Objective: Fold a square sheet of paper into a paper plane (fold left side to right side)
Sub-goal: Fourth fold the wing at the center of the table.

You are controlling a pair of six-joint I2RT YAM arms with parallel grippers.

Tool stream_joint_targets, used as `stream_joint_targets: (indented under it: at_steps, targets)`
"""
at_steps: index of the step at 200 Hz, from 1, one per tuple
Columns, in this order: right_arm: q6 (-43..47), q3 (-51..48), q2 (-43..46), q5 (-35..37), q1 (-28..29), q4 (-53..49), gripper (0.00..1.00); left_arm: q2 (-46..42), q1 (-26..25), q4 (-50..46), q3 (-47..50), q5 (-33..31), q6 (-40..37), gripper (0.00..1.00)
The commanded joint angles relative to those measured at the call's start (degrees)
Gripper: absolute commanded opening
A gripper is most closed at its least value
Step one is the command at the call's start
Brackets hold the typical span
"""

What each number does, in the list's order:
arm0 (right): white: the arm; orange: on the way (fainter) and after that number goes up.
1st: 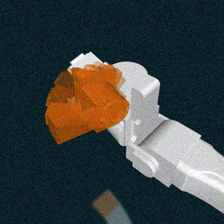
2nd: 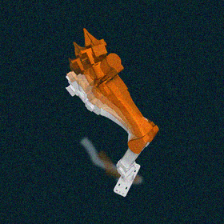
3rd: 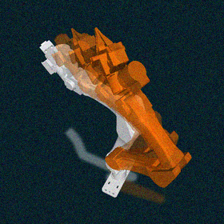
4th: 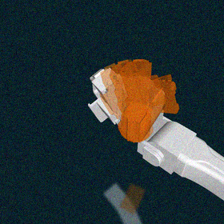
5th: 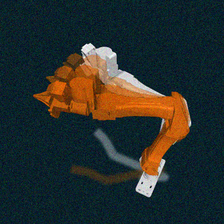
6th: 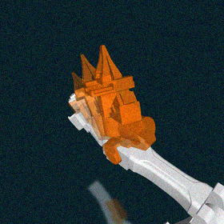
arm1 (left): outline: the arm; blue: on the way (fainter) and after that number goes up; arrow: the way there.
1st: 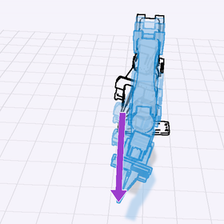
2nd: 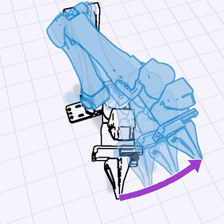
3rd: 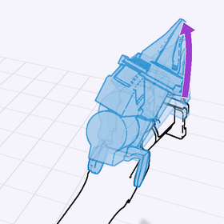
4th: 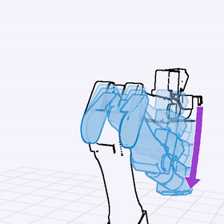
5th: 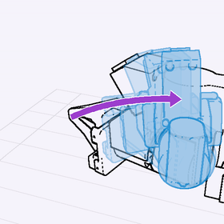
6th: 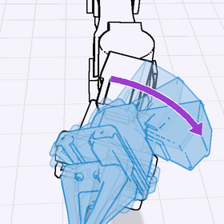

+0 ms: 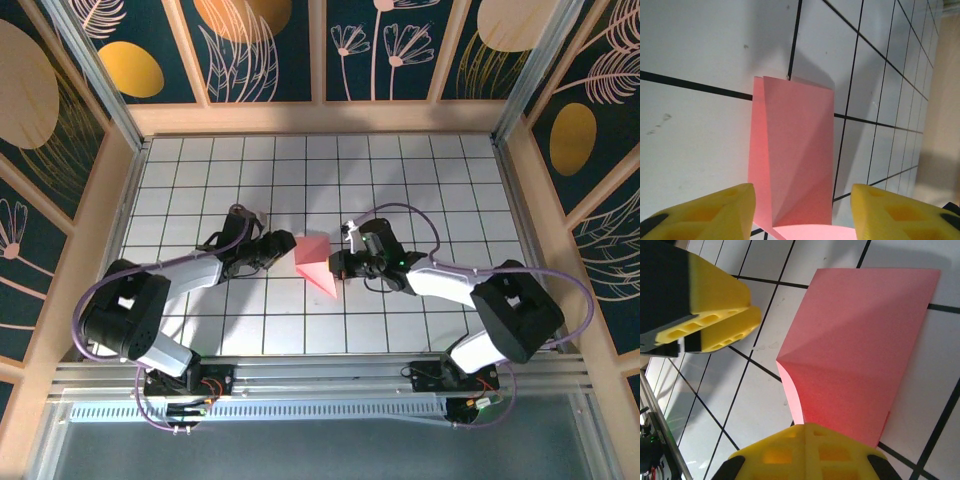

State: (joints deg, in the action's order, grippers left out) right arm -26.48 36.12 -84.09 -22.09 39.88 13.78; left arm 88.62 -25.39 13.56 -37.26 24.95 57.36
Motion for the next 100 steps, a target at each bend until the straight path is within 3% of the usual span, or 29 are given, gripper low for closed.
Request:
stream_joint_targets:
  at_steps: [1, 70, 100]
  targets:
    - [-1.60, -1.72, 2.60, 0.90, -0.68, 2.60, 0.00, 2.47, 0.34, 5.08, -0.66, 4.73, 1.67, 0.50]
    - [-2.35, -3.28, 4.39, 0.47, -1.16, 3.88, 0.00, 9.20, 0.25, 9.27, -3.12, 8.64, 2.53, 0.46]
    - [-2.51, -3.53, 4.44, 0.48, -1.21, 4.10, 0.00, 11.94, 0.25, 9.44, -4.47, 9.18, 2.02, 0.39]
